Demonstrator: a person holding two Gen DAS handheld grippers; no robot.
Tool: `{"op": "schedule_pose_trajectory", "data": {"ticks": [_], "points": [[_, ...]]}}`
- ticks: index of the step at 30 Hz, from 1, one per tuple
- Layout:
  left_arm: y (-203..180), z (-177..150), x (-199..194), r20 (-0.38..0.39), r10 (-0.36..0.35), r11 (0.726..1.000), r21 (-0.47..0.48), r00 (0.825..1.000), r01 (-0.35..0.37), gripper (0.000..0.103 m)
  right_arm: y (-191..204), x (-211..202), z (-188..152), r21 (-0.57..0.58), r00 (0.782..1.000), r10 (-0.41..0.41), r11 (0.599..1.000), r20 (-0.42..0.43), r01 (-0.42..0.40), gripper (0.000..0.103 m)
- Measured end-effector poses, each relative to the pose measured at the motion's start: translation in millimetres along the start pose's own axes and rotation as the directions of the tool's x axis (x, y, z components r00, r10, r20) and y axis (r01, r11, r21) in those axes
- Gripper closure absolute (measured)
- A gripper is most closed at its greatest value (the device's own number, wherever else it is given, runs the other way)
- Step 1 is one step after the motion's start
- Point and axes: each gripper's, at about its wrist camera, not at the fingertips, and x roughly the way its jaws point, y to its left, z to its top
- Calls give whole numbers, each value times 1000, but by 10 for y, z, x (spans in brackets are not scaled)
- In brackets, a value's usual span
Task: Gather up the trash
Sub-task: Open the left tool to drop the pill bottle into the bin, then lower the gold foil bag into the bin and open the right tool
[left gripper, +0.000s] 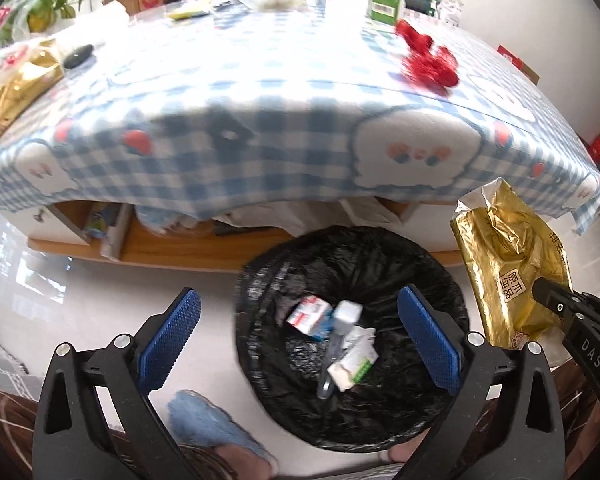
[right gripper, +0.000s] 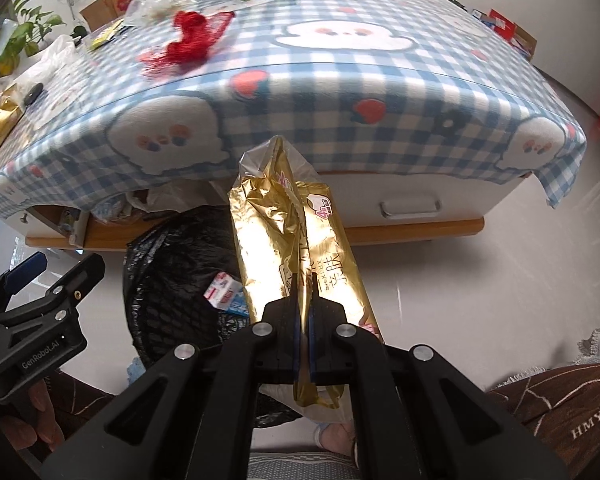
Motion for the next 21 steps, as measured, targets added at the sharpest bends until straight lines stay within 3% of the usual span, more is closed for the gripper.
{"op": "schedule_pose_trajectory", "data": {"ticks": [21], "points": [[514,-61,117,-43,25,998,-61,999,-27,6,735,351,-74,-62,998,46,997,-41,-49,101]]}}
